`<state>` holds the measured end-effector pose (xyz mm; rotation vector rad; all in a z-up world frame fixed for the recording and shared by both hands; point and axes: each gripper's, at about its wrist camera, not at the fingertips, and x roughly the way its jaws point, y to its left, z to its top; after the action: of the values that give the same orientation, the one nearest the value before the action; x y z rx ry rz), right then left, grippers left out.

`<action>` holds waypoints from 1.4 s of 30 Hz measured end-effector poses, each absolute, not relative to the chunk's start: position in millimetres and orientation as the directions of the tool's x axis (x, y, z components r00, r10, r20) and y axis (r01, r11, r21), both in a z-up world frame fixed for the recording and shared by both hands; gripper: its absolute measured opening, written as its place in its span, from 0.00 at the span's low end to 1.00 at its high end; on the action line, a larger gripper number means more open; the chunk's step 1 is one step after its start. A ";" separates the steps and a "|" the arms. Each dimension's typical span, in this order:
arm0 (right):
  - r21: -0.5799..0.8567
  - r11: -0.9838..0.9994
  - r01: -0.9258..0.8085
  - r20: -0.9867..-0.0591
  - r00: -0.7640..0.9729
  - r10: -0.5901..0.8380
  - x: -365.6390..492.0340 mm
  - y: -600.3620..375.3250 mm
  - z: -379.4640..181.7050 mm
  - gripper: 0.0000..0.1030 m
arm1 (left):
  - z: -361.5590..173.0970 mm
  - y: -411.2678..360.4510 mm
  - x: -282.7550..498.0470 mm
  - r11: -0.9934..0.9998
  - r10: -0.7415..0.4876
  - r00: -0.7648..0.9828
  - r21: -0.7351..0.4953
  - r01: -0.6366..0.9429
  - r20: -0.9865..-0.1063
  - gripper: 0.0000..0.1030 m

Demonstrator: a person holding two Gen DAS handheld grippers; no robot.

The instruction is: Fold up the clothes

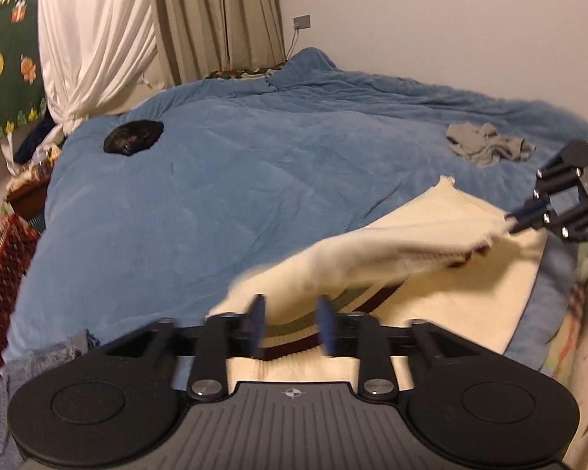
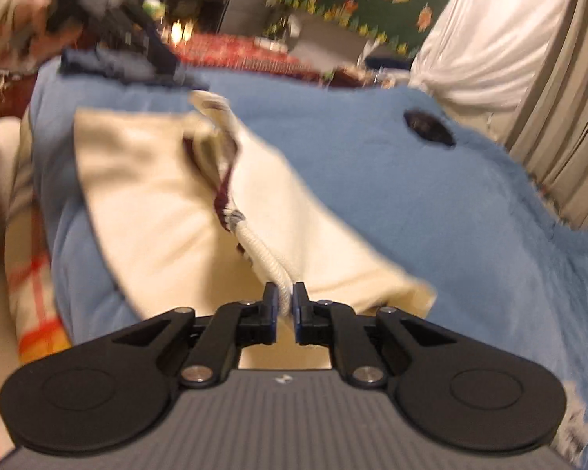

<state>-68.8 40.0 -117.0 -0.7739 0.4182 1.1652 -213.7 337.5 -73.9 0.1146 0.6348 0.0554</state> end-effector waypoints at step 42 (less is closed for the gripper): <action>-0.328 0.258 -0.909 -0.625 0.413 0.662 -48.9 47.3 -95.6 0.09 | -150.1 264.1 -227.0 0.352 0.317 0.821 0.863 0.363 -0.475 0.05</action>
<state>-48.9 47.3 -95.6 -0.7247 0.3997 1.1041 -227.0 264.1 -150.1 1.2363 0.6493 -0.0330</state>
